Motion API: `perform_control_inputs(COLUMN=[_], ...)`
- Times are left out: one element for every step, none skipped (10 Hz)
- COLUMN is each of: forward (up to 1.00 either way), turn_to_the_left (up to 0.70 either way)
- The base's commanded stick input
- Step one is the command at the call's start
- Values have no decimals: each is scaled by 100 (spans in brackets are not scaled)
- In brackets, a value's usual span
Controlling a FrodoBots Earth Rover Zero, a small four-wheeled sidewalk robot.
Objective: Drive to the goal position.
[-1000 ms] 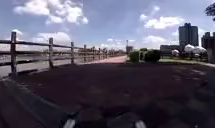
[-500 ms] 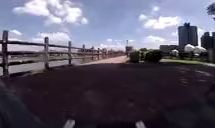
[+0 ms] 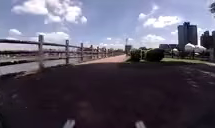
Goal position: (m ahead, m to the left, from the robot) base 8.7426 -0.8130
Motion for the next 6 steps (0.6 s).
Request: perform_control_inputs(forward=[70,70,70,70,70,70], turn_to_the_left=[0,0,0,0,0,0])
